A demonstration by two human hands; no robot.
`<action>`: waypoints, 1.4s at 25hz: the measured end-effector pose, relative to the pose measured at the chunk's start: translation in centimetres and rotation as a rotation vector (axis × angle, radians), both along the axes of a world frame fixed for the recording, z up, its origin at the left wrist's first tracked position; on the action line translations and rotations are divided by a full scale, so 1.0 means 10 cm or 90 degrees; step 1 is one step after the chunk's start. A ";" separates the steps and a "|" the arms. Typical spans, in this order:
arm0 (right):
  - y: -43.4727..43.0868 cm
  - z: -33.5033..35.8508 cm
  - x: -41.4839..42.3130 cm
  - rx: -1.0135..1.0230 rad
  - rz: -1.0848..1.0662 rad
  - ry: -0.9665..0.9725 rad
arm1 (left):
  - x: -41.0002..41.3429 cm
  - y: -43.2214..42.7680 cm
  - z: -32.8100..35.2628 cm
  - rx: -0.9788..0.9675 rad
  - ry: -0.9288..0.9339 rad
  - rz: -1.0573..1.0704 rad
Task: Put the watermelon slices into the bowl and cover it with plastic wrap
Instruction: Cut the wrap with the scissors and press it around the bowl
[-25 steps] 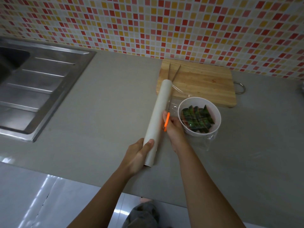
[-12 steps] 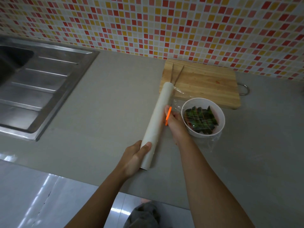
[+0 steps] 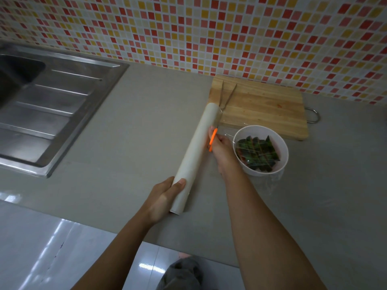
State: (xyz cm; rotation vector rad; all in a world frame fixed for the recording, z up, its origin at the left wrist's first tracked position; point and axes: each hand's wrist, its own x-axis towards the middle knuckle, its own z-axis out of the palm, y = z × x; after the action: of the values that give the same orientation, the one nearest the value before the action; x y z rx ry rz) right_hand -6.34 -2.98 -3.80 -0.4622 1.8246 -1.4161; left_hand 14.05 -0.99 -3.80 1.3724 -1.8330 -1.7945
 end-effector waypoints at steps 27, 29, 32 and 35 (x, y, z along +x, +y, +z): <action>-0.08 0.03 0.75 0.371 0.135 0.471 | 0.20 -0.82 0.08 -0.262 -0.260 0.025; -0.11 0.00 0.77 0.382 0.141 0.491 | 0.18 -0.87 0.10 -0.291 -0.307 -0.004; -0.13 -0.04 0.79 0.381 0.147 0.510 | 0.16 -0.88 0.10 -0.361 -0.360 -0.061; -0.13 -0.05 0.81 0.401 0.157 0.514 | 0.14 -0.87 0.07 -0.406 -0.384 -0.096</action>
State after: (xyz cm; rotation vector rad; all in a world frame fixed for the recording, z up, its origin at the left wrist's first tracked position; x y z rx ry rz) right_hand 1.80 -4.31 -4.28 -0.9616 2.5832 -0.4249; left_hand 15.43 -9.64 -3.08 1.6120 -2.5464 -0.7171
